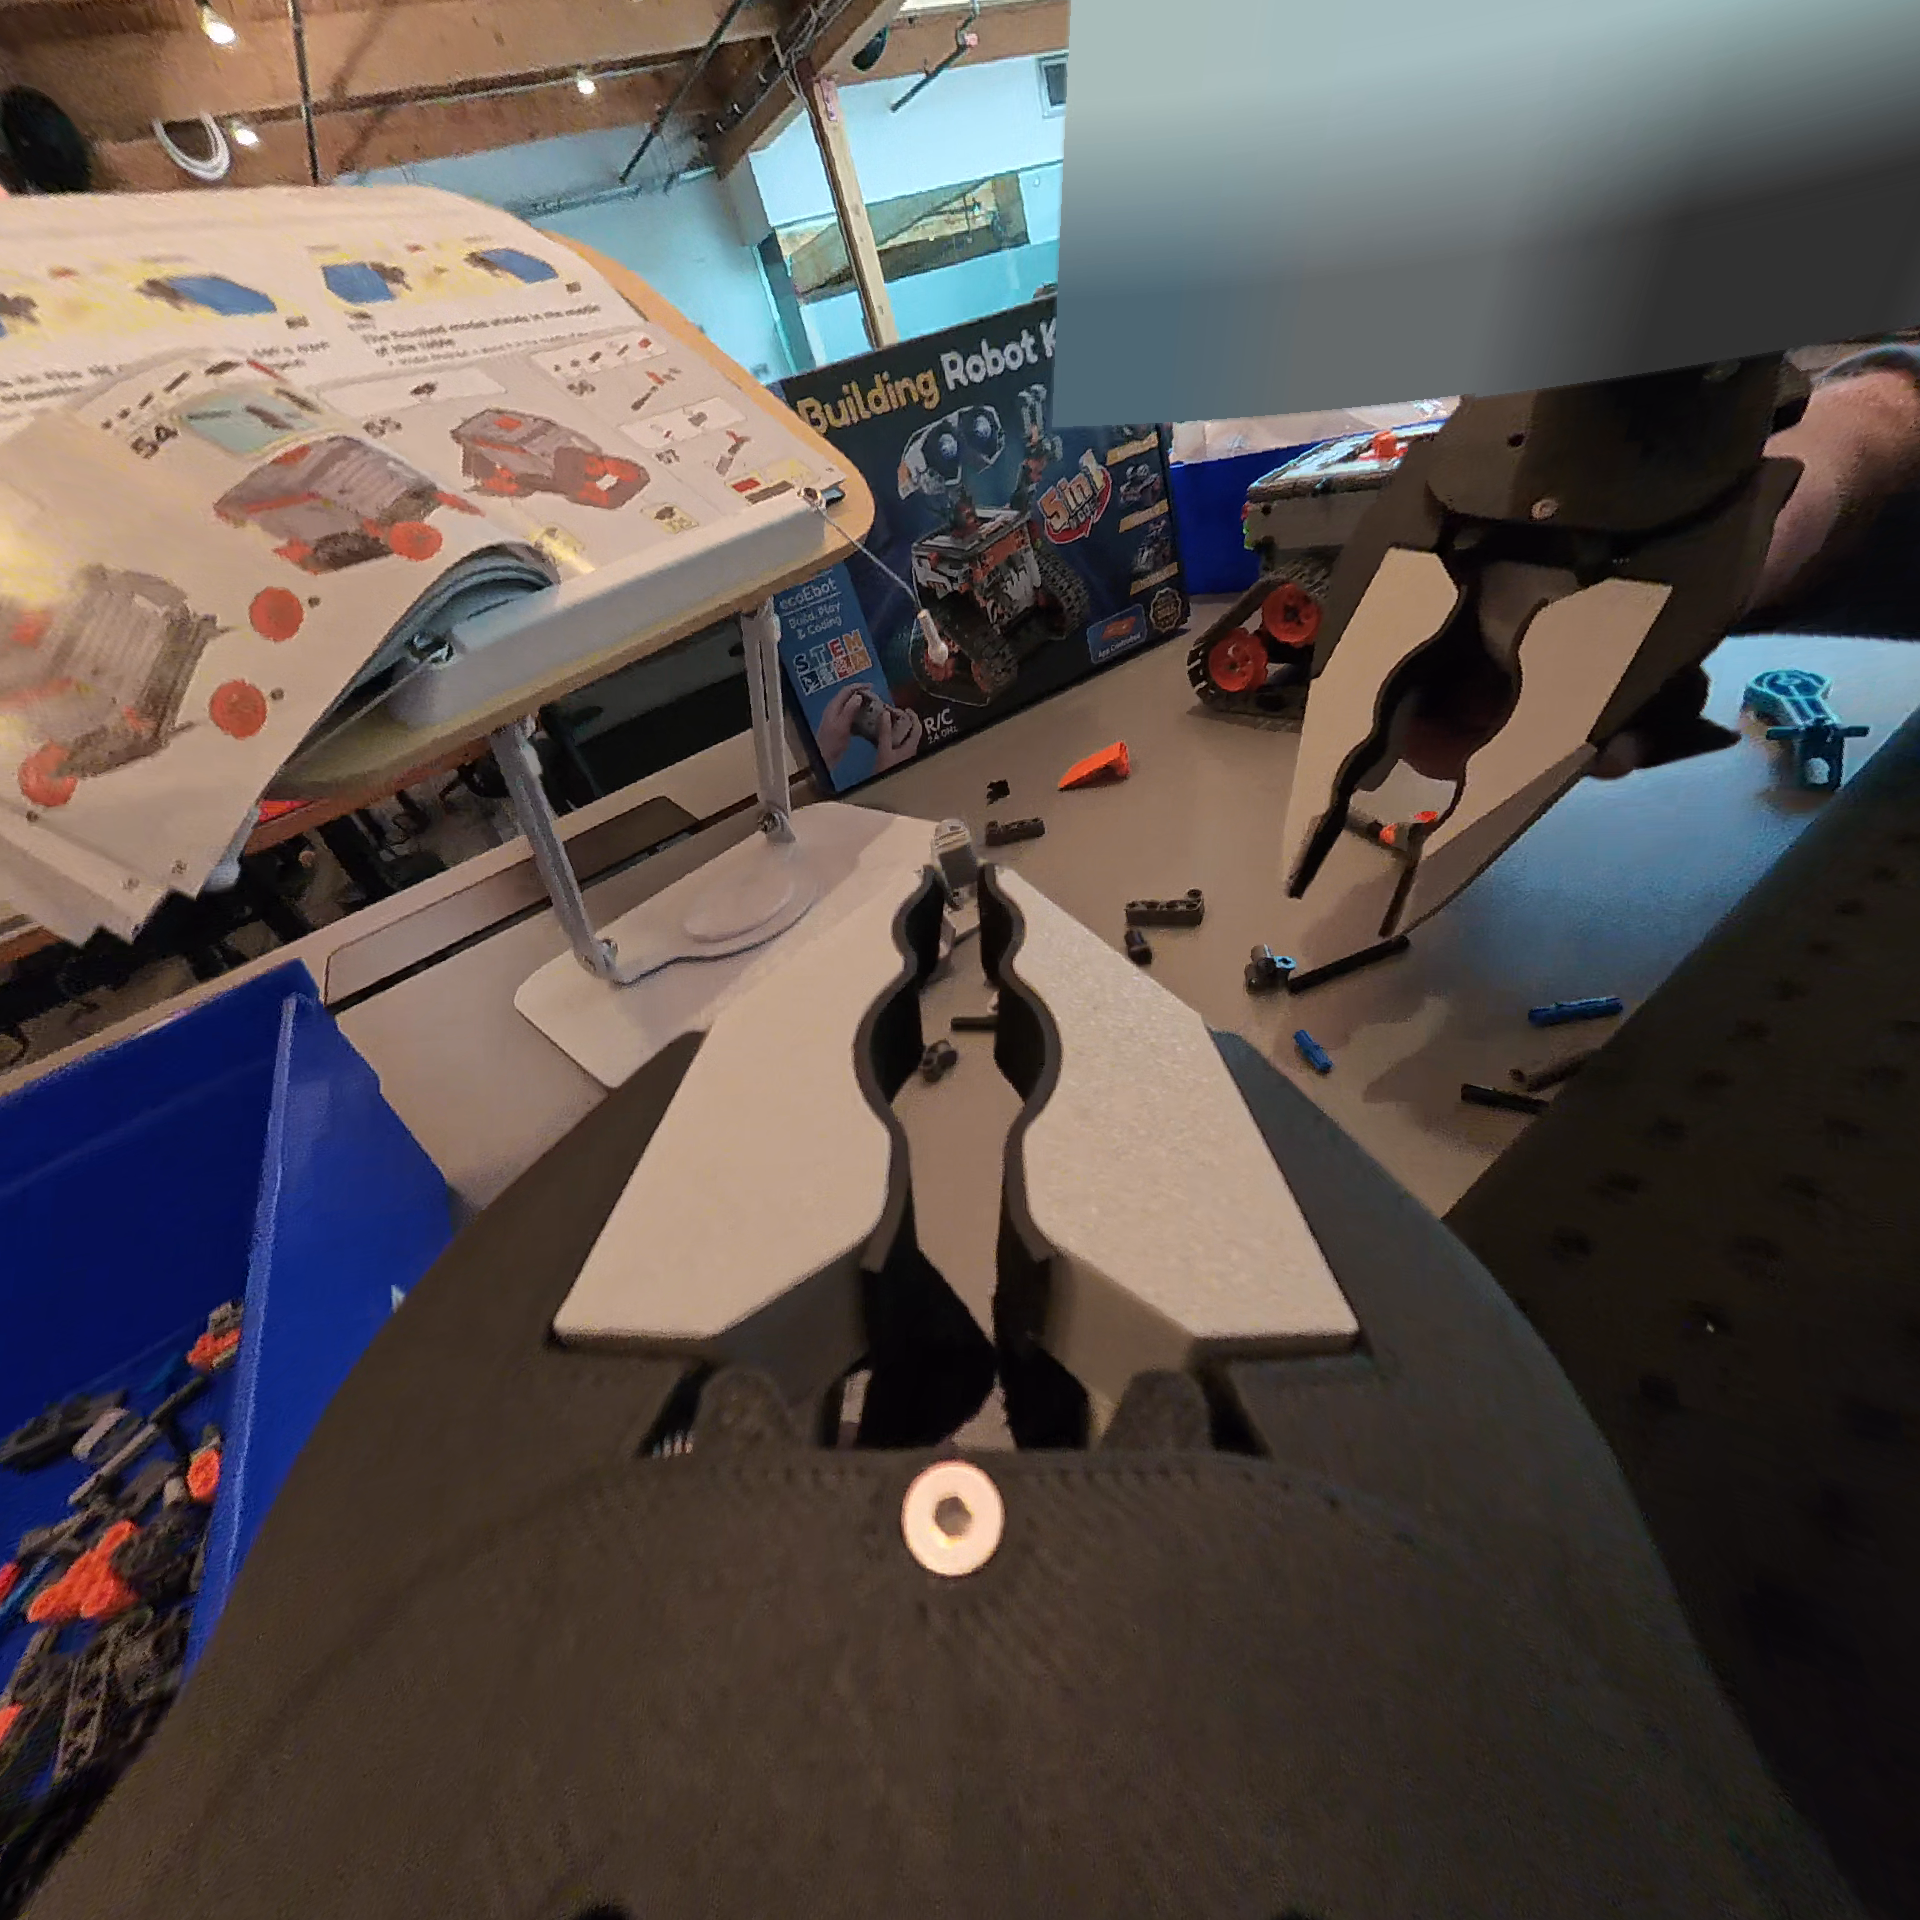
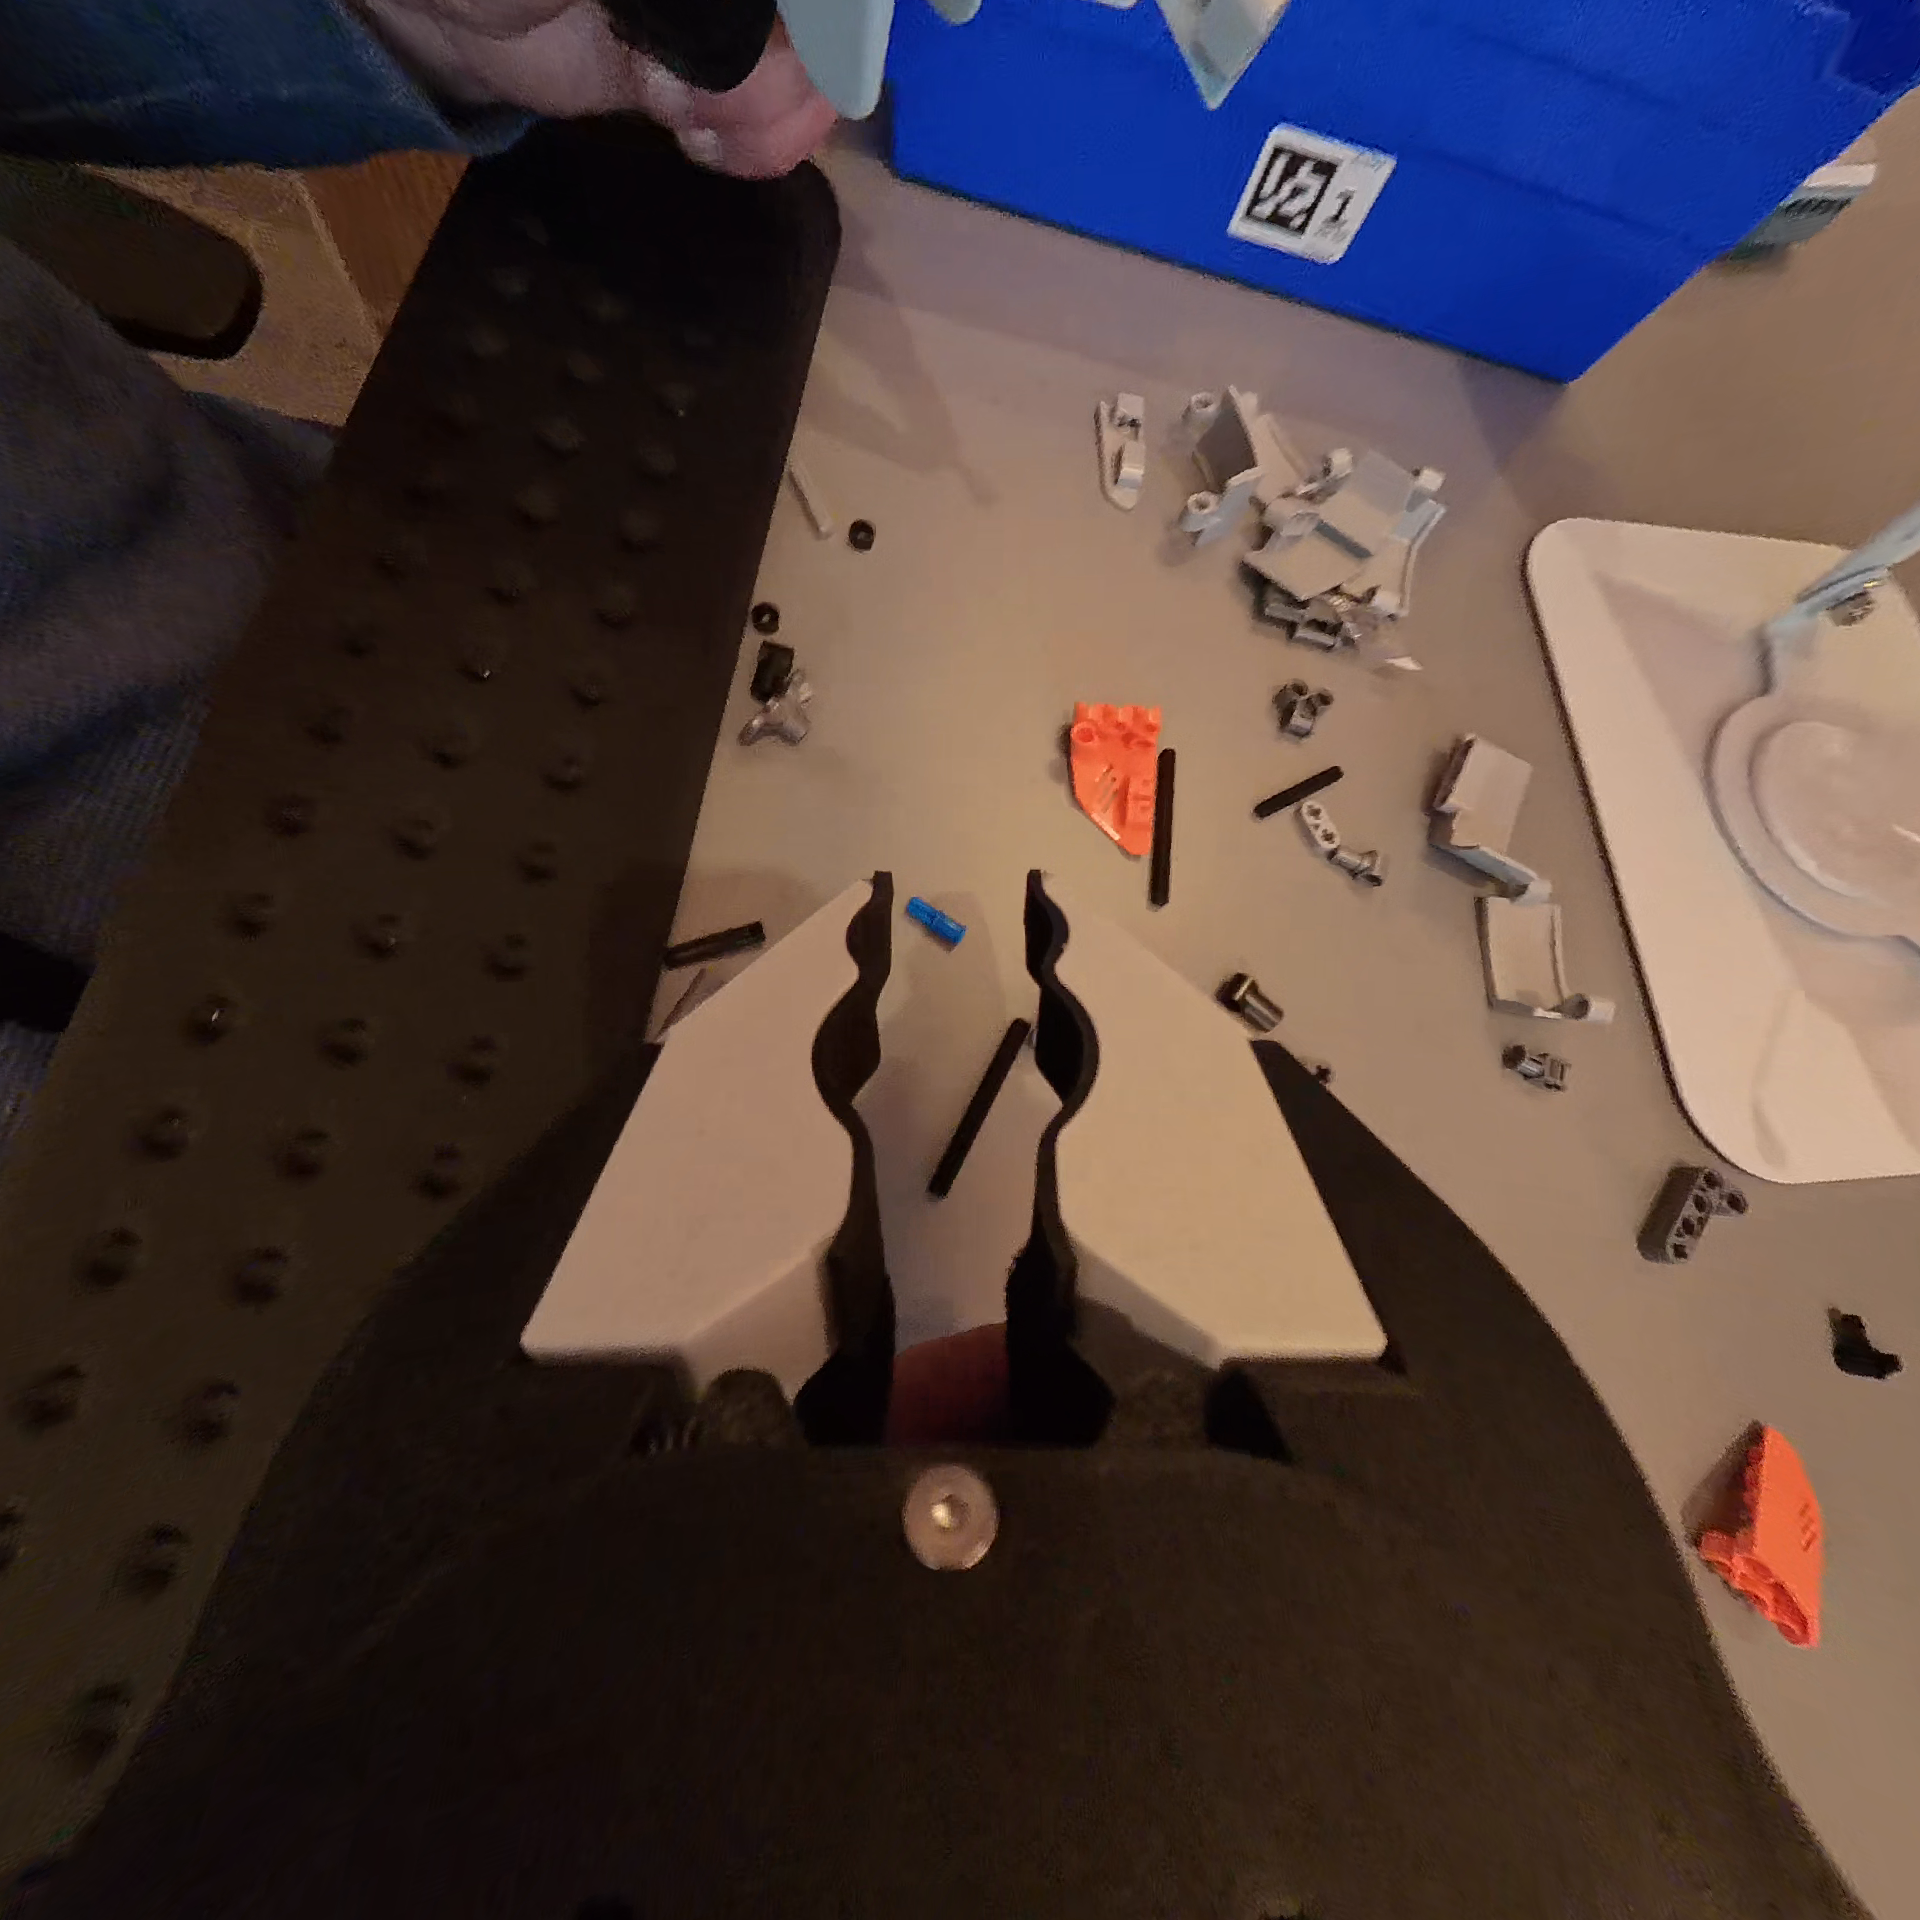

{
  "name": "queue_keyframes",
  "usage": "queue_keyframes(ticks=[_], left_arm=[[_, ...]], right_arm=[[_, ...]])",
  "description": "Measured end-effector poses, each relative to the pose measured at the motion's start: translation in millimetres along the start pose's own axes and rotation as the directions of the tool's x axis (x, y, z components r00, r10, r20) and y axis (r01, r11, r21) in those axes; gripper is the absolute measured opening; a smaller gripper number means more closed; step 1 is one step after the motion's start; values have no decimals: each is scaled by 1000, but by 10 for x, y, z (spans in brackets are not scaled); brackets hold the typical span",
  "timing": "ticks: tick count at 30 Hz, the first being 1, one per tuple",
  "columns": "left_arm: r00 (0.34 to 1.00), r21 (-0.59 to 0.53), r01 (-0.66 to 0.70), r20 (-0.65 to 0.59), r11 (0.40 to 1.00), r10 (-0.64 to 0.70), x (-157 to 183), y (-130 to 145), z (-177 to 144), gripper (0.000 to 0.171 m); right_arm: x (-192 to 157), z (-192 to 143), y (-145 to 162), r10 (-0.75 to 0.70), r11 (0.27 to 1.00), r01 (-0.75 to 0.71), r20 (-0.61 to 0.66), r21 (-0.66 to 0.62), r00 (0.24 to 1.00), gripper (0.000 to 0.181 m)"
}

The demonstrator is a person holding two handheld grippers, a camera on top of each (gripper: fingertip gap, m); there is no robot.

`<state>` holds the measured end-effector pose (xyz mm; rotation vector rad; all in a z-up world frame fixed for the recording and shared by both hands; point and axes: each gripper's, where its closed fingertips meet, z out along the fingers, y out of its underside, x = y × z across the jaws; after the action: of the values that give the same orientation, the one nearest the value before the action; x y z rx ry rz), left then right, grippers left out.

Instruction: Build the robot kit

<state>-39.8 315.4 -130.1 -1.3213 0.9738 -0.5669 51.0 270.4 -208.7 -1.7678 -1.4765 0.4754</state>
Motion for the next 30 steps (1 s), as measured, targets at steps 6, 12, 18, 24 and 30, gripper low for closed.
queue_keyframes(ticks=[6,12,18,24,30], left_arm=[[999,-4,-40,-27,999,40,90,76,-75,6],[987,-102,-77,-151,992,61,313,225,10,6],[898,-301,-308,-406,903,171,831,636,234,6],[837,-345,-464,-474,816,275,977,843,347,7],[851,-330,-440,-450,835,270,946,780,330,21]], right_arm=[[-55,-35,106,-16,998,19,59,-52,998,23],[290,-549,66,39,999,-35,-112,31,993,20],[503,-899,247,130,989,-110,-217,101,968,18],[484,-788,366,121,992,-110,-206,64,971,18],[567,-892,347,139,988,-119,-242,95,960,18]])
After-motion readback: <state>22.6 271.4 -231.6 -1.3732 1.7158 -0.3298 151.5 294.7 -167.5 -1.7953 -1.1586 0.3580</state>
